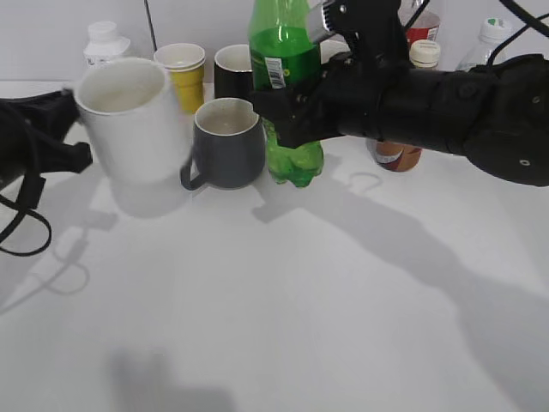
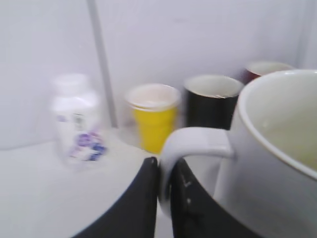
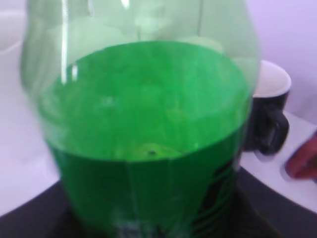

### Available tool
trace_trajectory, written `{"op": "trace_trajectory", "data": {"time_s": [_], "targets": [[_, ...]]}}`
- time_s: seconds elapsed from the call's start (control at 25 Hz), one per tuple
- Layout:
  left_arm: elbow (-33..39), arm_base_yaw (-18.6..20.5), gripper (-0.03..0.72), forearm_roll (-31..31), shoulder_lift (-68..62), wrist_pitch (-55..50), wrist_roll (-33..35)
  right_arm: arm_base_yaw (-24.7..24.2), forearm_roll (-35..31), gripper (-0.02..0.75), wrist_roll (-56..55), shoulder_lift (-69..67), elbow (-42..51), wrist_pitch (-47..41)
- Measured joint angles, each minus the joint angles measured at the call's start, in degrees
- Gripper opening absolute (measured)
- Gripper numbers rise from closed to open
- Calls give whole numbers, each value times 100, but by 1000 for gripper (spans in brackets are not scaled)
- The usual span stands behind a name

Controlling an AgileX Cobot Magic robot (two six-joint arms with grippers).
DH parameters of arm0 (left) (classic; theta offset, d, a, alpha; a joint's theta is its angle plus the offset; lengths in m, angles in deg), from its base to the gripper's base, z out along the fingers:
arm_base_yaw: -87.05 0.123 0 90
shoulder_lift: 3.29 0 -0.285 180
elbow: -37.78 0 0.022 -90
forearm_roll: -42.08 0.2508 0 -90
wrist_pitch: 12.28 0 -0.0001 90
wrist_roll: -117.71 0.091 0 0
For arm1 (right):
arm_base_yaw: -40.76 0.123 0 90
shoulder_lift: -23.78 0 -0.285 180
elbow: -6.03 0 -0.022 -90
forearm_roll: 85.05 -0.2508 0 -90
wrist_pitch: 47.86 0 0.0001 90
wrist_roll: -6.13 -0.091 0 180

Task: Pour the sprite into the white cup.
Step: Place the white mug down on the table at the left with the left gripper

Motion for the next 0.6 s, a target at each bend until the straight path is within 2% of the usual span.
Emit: {"op": "trace_trajectory", "data": {"time_s": [0.16, 0.32, 0.6], "targets": [[0, 446, 42, -144, -805, 949, 50, 0, 2, 418, -19, 0, 0, -217], [-5, 792, 42, -152, -1477, 1273, 50, 0, 2, 418, -64, 0, 0, -222], [-19, 889, 40, 6, -2214, 1609, 14, 0, 2, 418, -127, 0, 0, -222]]}}
